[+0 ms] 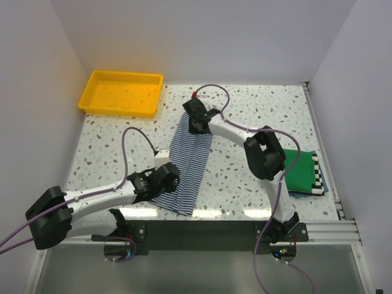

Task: Fold and stack the tank tops
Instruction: Fold the tank top

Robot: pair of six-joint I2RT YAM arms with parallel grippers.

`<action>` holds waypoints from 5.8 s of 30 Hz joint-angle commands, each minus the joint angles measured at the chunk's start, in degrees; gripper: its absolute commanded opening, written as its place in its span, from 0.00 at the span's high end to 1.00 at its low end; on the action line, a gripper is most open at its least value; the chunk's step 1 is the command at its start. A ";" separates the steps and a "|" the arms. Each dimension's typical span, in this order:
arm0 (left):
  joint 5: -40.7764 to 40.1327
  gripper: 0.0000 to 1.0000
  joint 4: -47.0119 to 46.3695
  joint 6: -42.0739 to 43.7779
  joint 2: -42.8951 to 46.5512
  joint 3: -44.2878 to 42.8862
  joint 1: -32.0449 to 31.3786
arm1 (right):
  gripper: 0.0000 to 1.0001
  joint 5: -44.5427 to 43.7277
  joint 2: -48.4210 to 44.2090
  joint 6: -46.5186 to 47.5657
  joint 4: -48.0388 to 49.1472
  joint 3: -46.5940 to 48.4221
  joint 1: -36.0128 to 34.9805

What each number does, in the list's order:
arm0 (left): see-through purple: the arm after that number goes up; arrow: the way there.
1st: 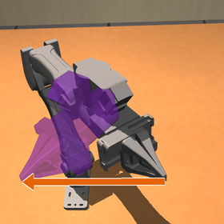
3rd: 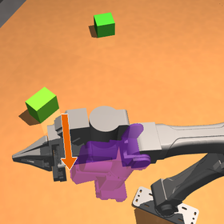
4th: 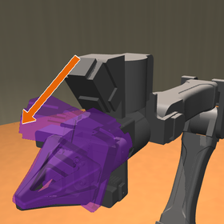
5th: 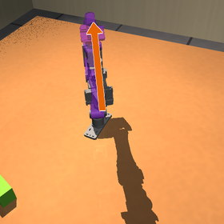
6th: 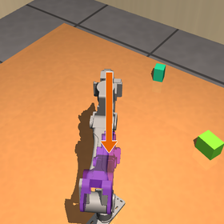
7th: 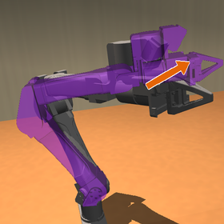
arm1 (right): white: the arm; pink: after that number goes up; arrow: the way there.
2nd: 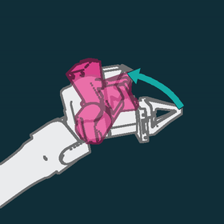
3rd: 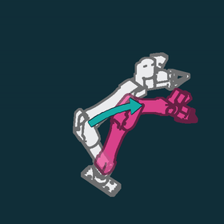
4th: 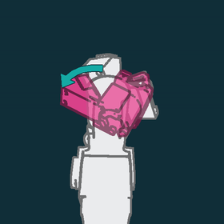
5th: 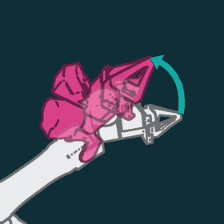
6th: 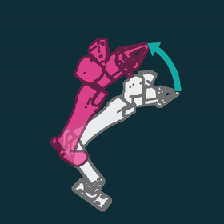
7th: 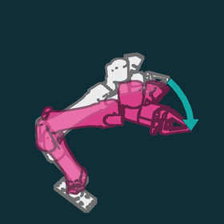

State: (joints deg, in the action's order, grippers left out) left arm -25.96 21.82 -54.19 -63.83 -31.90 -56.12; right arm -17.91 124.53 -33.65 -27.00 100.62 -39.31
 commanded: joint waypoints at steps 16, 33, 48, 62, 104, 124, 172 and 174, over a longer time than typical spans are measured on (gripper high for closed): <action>13.47 0.85 -23.38 -1.00 -15.61 7.65 0.58 | 0.89 1.91 14.33 4.90 -1.82 12.67 3.62; 7.50 0.56 -6.54 2.16 -3.50 -6.24 0.66 | 0.52 8.69 -0.67 10.54 -3.66 15.59 5.65; 19.80 0.42 -11.18 13.24 -9.46 -8.00 -1.09 | 0.62 7.01 -39.44 0.00 3.36 -38.81 0.90; 17.00 0.47 -15.68 14.82 -16.14 -5.37 -3.74 | 0.63 7.28 -48.94 -6.07 6.26 -55.88 -5.77; 9.71 0.85 -2.77 6.91 -5.43 -7.38 -4.79 | 0.58 8.77 -49.92 -23.39 11.97 -68.27 -24.94; 16.02 0.47 -2.05 -2.84 9.60 9.57 3.02 | 0.57 10.62 -48.24 -23.92 12.59 -69.42 -25.73; 0.91 1.00 18.96 -12.35 13.38 -10.11 -12.63 | 0.93 -3.28 -59.05 -21.48 -12.38 -49.73 -32.69; 3.01 1.00 15.82 -7.52 13.82 -10.38 -6.50 | 0.93 -1.44 -57.48 -19.27 -10.71 -48.15 -28.73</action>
State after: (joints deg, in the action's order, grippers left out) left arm -20.05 38.57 -67.51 -50.94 -40.03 -68.90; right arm -20.91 65.34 -58.17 -39.16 49.43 -71.68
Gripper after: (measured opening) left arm 0.032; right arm 0.079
